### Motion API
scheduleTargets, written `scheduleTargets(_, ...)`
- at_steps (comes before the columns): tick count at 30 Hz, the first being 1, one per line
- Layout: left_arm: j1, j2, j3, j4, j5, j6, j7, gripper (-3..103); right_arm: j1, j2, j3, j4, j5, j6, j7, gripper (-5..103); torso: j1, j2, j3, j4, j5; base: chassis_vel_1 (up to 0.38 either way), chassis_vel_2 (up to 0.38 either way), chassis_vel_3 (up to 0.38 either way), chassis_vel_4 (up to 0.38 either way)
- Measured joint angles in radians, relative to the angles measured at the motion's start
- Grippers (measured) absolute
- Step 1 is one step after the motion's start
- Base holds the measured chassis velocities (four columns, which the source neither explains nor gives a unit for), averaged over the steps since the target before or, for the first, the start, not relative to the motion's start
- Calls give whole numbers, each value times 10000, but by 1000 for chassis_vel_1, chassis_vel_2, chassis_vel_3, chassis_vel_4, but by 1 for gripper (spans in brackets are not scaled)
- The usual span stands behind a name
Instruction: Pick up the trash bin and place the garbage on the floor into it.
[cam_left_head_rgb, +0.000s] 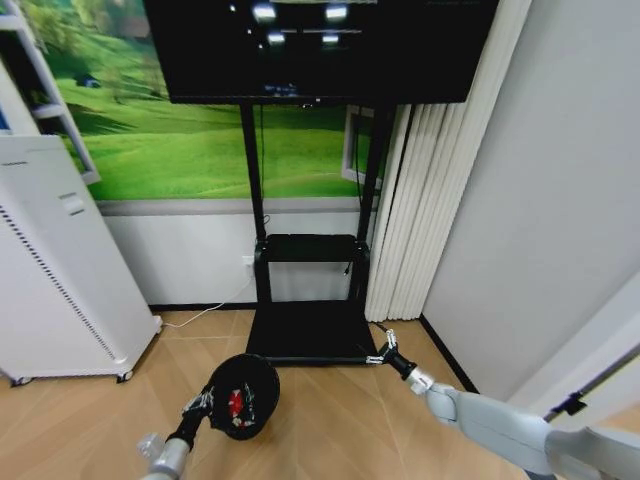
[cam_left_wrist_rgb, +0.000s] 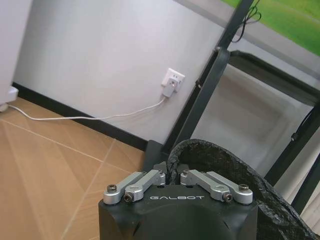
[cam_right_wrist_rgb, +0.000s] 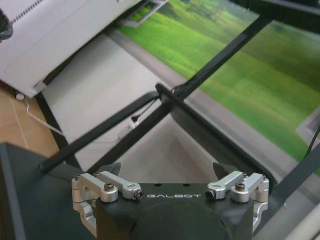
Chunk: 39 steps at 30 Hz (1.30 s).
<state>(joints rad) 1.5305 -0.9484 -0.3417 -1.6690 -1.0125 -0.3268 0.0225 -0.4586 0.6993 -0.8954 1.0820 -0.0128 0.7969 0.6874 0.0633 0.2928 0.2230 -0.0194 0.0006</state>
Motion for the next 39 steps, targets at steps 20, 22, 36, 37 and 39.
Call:
scheduleTargets(20, 1556, -496, -1069, -988, 475, -59, 116, 7, 223, 267, -708, -34, -794, 3, 309, 100, -7, 2, -4, -5, -6, 468, 99, -472, -99)
scheduleTargets(22, 1541, -678, -1050, -984, 559, -67, 128, 7, 326, 650, -994, -425, -1017, 4, 428, 100, -5, 1, -1, -9, -4, 383, 349, -390, -347)
scheduleTargets(36, 1308, -1054, -719, -647, 766, -110, 198, 7, 172, 1248, -1323, -956, -798, -32, 692, 100, -1, 0, -2, -4, -24, 353, 326, -350, -319)
scheduleTargets(37, 1294, -1075, -690, -638, 771, -111, 200, 7, 110, 1249, -1364, -947, -788, -105, 754, 100, -3, 0, -3, -11, -12, 230, 169, -190, -186)
scheduleTargets(39, 1288, -1090, -680, -630, 778, -118, 205, 7, 63, 1267, -1371, -944, -792, -185, 813, 100, -3, -1, 0, -8, 3, 168, 110, -190, -186)
